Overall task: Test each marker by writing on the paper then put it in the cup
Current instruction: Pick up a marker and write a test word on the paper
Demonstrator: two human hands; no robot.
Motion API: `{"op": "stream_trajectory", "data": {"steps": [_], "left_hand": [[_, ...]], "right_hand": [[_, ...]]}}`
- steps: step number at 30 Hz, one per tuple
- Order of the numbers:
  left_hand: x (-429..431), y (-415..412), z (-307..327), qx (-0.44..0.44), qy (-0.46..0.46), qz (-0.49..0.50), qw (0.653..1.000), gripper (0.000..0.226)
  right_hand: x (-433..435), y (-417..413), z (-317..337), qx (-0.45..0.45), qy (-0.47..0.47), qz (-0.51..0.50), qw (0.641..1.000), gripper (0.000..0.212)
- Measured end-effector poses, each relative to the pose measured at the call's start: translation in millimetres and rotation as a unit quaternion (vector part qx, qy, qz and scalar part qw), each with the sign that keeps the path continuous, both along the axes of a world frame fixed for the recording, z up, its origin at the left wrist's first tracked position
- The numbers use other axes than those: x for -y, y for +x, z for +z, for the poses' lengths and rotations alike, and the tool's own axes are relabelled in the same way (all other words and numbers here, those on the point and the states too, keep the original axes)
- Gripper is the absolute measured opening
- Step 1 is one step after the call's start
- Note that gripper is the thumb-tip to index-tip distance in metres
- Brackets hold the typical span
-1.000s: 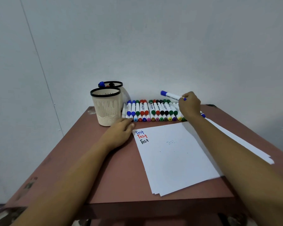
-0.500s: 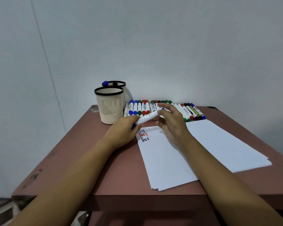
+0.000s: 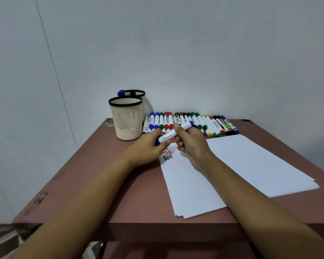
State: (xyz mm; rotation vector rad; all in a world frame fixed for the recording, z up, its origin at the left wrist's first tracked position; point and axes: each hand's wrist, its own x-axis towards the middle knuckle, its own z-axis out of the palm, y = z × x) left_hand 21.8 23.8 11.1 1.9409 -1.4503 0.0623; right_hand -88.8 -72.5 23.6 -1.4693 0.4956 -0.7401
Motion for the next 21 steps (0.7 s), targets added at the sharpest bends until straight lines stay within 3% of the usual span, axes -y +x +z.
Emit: {"op": "stream_trajectory", "data": {"steps": [3,17,21], "left_hand": [[1.5,1.4,0.2,-0.028,-0.001,-0.001,1.000,0.026],[-2.7,9.3,-6.3,0.006,-0.037,0.019,0.999,0.033],[-3.1,6.2,-2.4,-0.048,-0.047,0.040,0.997,0.035]], "right_hand": [[1.2,0.7,0.8,0.006,-0.001,-0.003,1.000,0.026],[11.1,0.0,-3.7,0.023,0.019,0.024,0.999,0.025],[8.2,-2.5,1.3,0.054,0.069,-0.011,0.996,0.023]]}}
